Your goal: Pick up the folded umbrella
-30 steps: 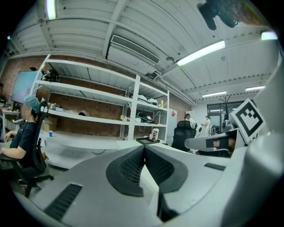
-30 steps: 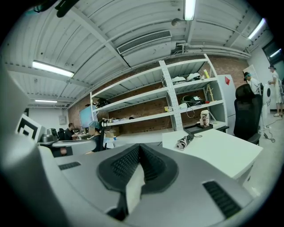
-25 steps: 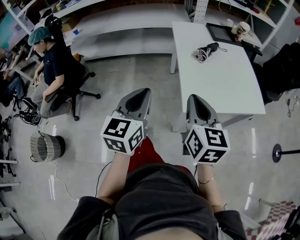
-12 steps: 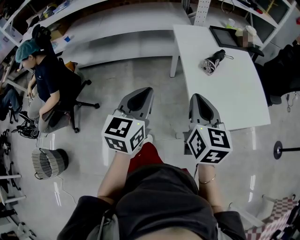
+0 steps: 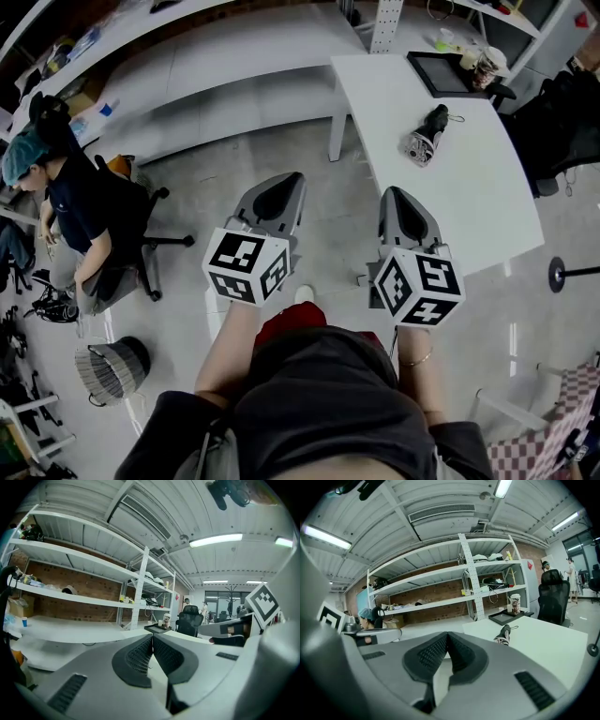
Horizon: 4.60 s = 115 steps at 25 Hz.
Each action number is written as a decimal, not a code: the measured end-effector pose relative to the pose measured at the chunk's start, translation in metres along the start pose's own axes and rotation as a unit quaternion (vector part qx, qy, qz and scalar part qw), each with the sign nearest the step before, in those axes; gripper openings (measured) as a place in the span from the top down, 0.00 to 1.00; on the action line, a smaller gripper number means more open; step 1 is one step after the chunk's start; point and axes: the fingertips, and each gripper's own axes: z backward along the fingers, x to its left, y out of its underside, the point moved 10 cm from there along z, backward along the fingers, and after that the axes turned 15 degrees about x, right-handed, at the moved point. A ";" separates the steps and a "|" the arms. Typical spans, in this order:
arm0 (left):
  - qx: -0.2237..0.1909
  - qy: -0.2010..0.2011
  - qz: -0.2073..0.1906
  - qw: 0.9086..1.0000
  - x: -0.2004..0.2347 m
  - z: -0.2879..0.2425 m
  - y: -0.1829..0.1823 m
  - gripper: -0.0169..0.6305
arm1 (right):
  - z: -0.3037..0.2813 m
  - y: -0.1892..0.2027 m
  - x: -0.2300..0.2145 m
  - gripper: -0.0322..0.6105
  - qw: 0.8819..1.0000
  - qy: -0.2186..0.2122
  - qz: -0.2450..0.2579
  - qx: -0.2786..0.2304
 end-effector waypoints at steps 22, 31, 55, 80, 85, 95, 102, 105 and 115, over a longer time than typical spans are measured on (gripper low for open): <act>0.025 0.093 -0.041 0.994 0.054 -0.078 -0.035 0.95 | -0.064 -0.021 0.008 0.92 0.997 0.075 -0.032 0.015; 0.036 0.117 -0.050 0.991 0.047 -0.107 -0.046 0.95 | -0.055 -0.022 -0.011 0.92 0.992 0.112 -0.051 0.012; 0.113 0.212 -0.105 0.965 -0.036 -0.275 -0.088 0.84 | -0.060 -0.033 -0.144 0.92 0.969 0.206 -0.135 0.012; 0.247 0.203 -0.100 0.942 -0.107 -0.427 -0.083 0.56 | -0.072 -0.028 -0.255 0.92 0.950 0.241 -0.194 0.044; 0.266 0.189 -0.098 0.940 -0.115 -0.450 -0.076 0.53 | -0.083 -0.027 -0.267 0.92 0.949 0.241 -0.194 0.057; 0.301 0.150 -0.091 0.937 -0.114 -0.483 -0.064 0.50 | -0.107 -0.021 -0.284 0.92 0.948 0.241 -0.189 0.087; 0.322 0.127 -0.100 0.933 -0.116 -0.499 -0.054 0.50 | -0.126 -0.014 -0.302 0.92 0.944 0.233 -0.207 0.109; 0.329 0.118 -0.103 0.931 -0.115 -0.504 -0.051 0.50 | -0.133 -0.013 -0.307 0.92 0.944 0.229 -0.203 0.123; 0.350 0.120 -0.094 0.924 -0.123 -0.520 -0.040 0.50 | -0.149 -0.012 -0.319 0.92 0.942 0.229 -0.200 0.144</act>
